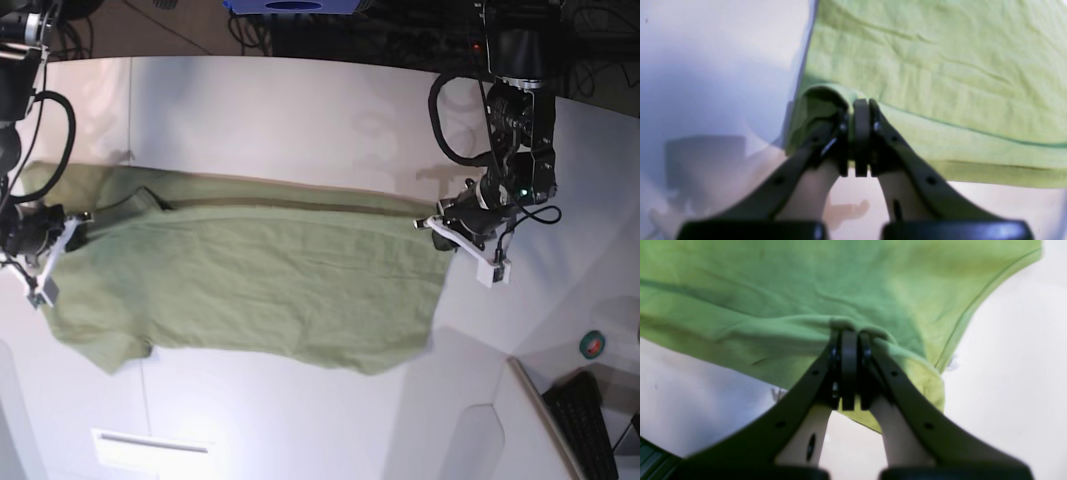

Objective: Layout the t-shirt on the table in an organized manner, then fold the t-shirt properly
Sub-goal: 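Lower the held shirt edge onto the table with both grippers, then pull the shirt edge taut with both grippers and release it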

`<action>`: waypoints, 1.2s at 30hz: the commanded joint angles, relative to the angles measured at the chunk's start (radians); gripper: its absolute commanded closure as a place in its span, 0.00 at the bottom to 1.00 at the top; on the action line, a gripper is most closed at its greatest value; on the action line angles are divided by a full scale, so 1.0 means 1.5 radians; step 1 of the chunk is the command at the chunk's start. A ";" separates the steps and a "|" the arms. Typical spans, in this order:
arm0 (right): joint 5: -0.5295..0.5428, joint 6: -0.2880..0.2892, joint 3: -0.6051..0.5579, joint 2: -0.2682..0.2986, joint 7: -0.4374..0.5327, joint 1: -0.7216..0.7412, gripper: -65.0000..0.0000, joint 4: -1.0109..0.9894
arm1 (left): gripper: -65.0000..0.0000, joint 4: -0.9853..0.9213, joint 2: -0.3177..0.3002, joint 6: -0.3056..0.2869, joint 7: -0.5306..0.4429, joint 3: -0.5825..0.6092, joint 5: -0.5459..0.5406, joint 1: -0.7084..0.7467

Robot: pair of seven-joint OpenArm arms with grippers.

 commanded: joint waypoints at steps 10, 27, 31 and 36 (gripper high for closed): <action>-0.167 -0.003 0.008 -0.037 0.047 0.015 1.00 0.009 | 1.00 -0.002 -0.007 -0.002 -0.014 -0.001 -0.005 -0.021; -0.185 -0.002 0.010 -0.052 0.046 0.015 1.00 0.010 | 1.00 -0.056 -0.006 -0.002 -0.014 -0.002 -0.008 -0.058; -0.184 -0.002 0.027 -0.053 0.046 0.013 0.82 0.017 | 0.69 -0.052 -0.006 -0.002 -0.015 -0.003 -0.009 -0.058; -0.184 0.000 0.177 -0.091 0.046 0.004 0.34 0.092 | 0.16 -0.010 0.014 -0.002 -0.017 -0.051 -0.010 -0.050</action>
